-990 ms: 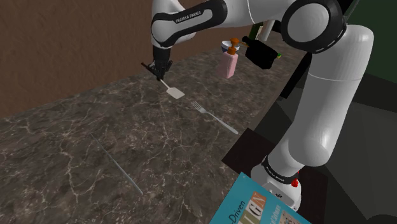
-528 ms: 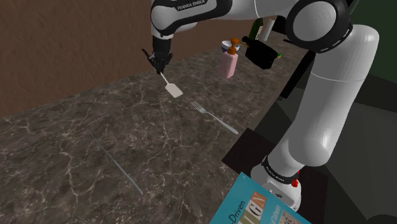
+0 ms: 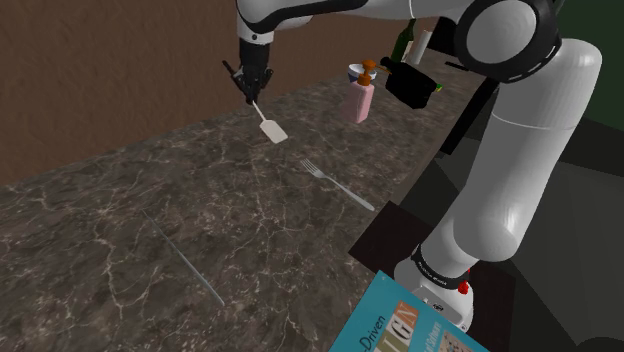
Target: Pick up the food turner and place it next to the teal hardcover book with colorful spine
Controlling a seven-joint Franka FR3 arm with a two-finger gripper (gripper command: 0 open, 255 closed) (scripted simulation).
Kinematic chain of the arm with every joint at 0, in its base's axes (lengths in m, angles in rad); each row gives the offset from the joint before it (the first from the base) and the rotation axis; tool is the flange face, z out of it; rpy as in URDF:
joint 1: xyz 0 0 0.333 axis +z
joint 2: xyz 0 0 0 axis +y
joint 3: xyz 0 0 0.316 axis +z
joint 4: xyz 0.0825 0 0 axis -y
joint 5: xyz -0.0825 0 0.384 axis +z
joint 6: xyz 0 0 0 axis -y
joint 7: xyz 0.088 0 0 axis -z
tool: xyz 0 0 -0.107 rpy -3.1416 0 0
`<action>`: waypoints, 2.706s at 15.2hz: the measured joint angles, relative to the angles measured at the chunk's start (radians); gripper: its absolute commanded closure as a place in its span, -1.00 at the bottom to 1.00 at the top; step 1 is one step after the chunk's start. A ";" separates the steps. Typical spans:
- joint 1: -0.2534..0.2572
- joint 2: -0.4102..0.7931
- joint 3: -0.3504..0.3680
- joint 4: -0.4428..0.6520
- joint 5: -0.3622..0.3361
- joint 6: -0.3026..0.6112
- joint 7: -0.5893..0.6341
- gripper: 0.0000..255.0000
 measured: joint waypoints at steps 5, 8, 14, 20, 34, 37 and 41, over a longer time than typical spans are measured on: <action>0.033 -0.125 0.024 -0.162 0.004 0.037 0.058 1.00; 0.055 -0.207 0.044 -0.270 0.009 0.062 0.099 1.00; 0.109 -0.349 0.097 -0.426 0.027 0.076 0.200 1.00; 0.170 -0.469 0.165 -0.553 0.058 0.085 0.312 1.00; 0.325 -0.657 0.359 -0.695 0.165 0.053 0.595 1.00; 0.354 -0.658 0.414 -0.690 0.182 0.052 0.669 1.00; 0.387 -0.651 0.484 -0.666 0.198 0.041 0.764 1.00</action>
